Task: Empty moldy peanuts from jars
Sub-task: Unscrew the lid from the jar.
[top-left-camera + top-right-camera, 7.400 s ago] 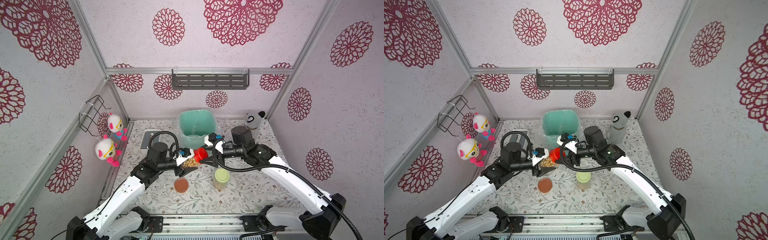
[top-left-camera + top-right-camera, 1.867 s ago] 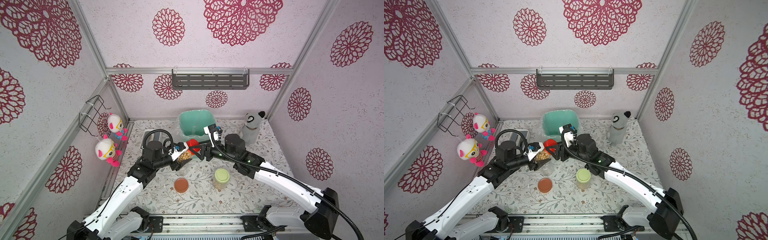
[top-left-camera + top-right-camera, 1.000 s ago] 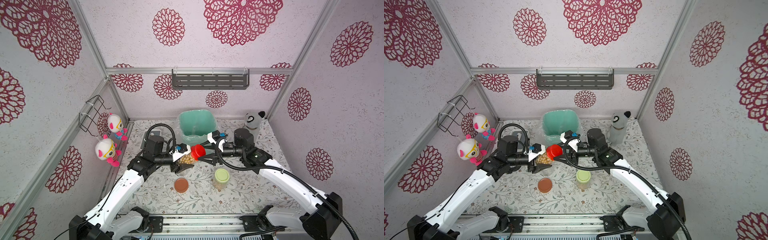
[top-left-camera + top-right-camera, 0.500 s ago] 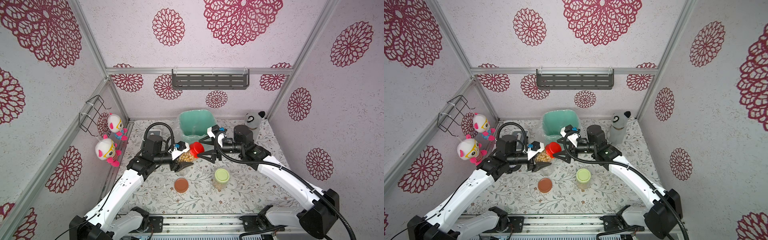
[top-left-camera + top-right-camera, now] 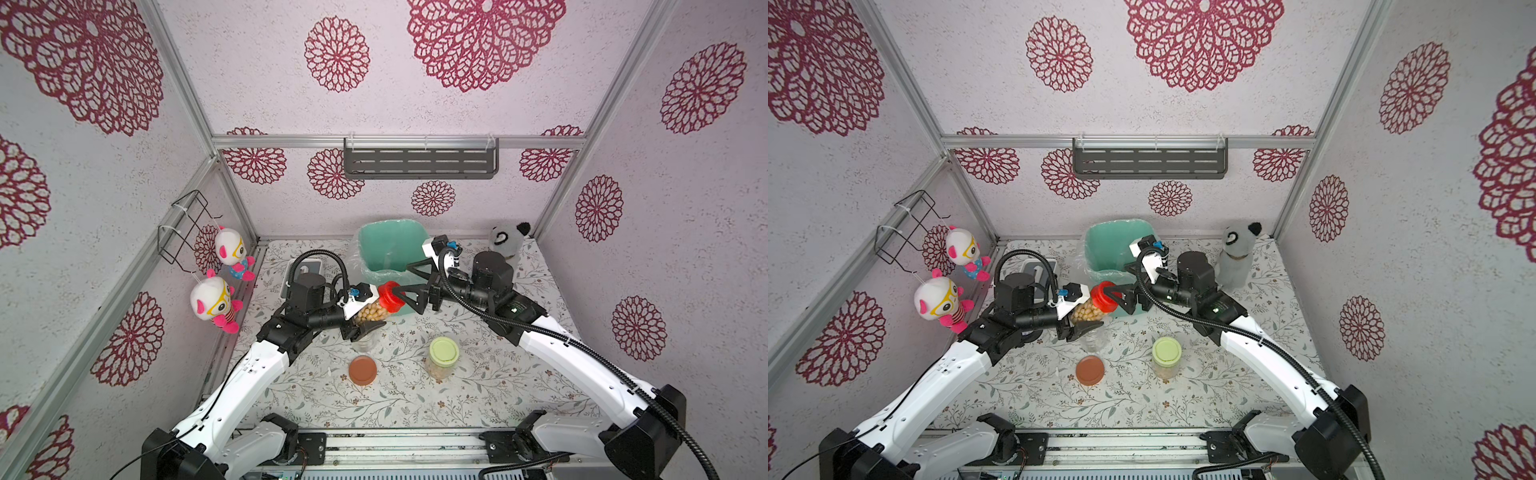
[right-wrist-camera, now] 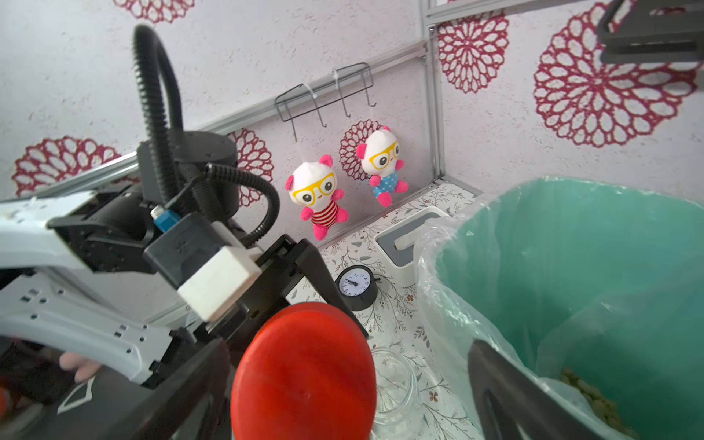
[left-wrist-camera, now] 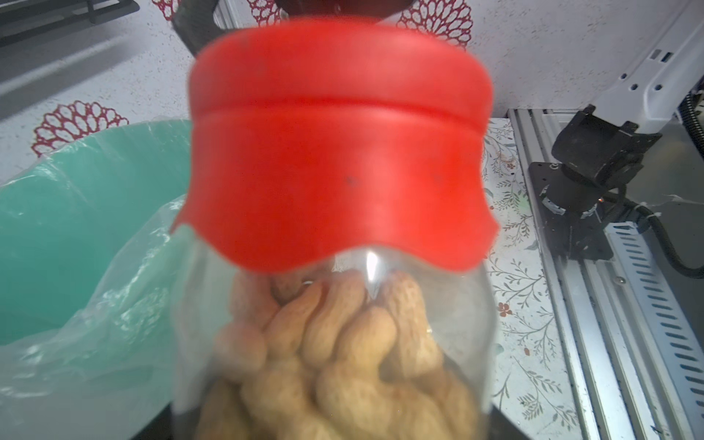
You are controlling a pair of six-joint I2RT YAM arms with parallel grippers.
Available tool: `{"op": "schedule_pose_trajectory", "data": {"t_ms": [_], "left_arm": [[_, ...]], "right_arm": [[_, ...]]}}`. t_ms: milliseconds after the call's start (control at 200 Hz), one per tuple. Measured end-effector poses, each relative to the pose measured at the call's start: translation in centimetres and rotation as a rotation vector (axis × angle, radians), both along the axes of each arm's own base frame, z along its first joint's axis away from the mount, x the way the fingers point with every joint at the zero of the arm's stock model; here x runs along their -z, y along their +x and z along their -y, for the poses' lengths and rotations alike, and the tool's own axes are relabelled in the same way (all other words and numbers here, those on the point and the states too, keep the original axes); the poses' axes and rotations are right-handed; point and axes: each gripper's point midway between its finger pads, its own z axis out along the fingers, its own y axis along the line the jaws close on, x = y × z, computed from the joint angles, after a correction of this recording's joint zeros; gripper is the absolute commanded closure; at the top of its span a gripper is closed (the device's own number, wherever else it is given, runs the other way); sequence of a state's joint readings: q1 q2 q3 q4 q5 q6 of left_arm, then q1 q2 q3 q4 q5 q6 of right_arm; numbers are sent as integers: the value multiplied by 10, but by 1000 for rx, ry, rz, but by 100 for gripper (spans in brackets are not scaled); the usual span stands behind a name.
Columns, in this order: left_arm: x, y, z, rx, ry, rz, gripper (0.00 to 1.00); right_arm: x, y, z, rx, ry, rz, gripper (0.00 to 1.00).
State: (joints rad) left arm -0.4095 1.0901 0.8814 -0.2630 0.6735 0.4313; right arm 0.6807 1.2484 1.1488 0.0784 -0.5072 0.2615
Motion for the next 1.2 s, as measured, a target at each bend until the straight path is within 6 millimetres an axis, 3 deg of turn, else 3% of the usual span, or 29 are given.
{"op": "schedule_pose_trajectory", "data": {"t_ms": [200,360,570,796,926,1201], "left_arm": [[-6,8,-3,-39,-3,49,100],[-7,11,-4,-55,1,63,100],[-4,13,-7,-76,13,67,100],[3,13,-10,-91,27,61,100],[0,12,-10,-89,26,71,100],[5,-4,-5,-5,29,32,100]], "right_arm": [[2,3,-12,106,35,-155,2],[18,3,-21,151,16,-241,2],[30,2,-27,159,-16,-300,11],[31,-2,-27,150,-32,-295,29],[26,-7,-26,135,-39,-267,53],[33,-27,-17,-18,-68,-92,75]]}}
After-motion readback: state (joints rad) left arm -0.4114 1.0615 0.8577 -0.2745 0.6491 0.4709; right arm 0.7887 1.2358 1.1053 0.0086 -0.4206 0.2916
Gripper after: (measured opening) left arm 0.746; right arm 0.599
